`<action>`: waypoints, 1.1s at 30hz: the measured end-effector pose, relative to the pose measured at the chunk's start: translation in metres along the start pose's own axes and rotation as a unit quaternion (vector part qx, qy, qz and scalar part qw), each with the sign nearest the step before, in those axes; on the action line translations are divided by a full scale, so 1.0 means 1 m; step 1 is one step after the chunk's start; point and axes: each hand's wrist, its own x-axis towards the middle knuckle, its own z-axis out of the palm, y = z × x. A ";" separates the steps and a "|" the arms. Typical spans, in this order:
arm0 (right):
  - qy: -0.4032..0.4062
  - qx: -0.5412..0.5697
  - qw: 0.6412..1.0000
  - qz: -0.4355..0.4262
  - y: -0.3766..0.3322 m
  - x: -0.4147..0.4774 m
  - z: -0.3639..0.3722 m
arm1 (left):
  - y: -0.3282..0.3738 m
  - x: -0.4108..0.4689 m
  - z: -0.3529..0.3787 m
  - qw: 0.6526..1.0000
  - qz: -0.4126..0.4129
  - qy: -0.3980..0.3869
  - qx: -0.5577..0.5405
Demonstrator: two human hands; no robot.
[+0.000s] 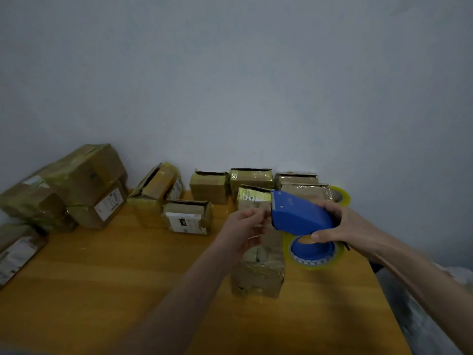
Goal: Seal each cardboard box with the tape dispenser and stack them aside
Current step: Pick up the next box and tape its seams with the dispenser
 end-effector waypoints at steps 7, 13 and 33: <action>-0.012 -0.090 0.995 -0.029 0.002 0.003 0.006 | 0.000 -0.010 -0.016 0.997 -0.071 -0.005 0.008; -0.039 -0.212 0.973 -0.077 0.003 0.004 0.014 | -0.017 -0.008 -0.023 0.991 -0.037 0.057 0.117; -0.087 -0.282 0.956 0.004 0.053 -0.019 -0.042 | -0.044 -0.023 -0.093 0.970 -0.076 0.193 0.124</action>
